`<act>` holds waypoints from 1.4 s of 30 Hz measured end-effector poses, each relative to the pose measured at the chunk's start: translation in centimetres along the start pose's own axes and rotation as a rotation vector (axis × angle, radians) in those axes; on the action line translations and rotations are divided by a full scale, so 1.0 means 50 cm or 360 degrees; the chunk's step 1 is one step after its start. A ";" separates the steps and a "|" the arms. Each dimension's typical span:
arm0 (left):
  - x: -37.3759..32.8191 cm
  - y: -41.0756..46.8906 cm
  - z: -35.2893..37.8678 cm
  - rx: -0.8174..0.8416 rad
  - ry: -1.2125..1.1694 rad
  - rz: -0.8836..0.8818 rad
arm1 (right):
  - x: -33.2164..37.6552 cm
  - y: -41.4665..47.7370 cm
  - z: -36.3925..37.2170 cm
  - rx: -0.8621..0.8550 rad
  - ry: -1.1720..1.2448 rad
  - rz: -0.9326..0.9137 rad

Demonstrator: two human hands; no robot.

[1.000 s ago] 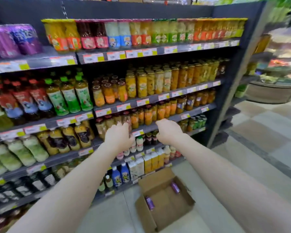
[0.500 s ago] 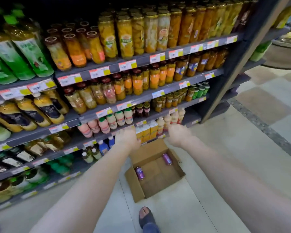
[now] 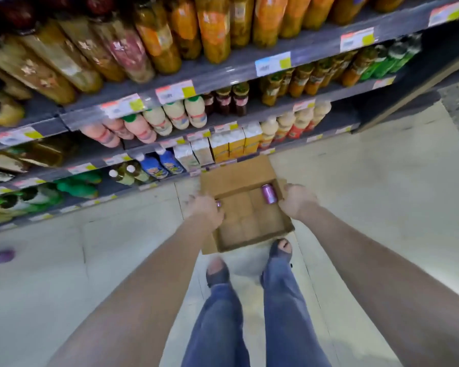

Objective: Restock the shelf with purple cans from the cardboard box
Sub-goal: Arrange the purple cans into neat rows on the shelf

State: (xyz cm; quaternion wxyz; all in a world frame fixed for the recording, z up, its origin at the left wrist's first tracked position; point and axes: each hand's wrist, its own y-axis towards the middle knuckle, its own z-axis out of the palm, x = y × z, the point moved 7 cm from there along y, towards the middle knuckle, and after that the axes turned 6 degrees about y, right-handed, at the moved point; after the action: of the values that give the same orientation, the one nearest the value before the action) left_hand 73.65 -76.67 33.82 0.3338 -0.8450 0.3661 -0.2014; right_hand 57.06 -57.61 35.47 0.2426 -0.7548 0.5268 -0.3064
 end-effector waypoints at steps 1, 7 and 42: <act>-0.008 0.027 0.026 0.0034 -0.0051 -0.0035 | -0.012 0.039 0.019 0.0033 -0.0038 0.0004; -0.064 0.221 0.190 0.0167 -0.0304 -0.0307 | -0.117 0.283 0.187 0.0169 -0.0131 0.0074; -0.118 0.869 0.810 -0.0144 -0.0742 -0.0853 | -0.291 0.969 0.736 -0.0327 0.0307 0.0192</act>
State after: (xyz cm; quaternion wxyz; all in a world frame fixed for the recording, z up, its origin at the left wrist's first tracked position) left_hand 72.44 -77.47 -25.88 0.3059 -0.9481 0.0539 -0.0672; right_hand 48.42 -58.13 -26.49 0.1303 -0.7096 0.6208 -0.3069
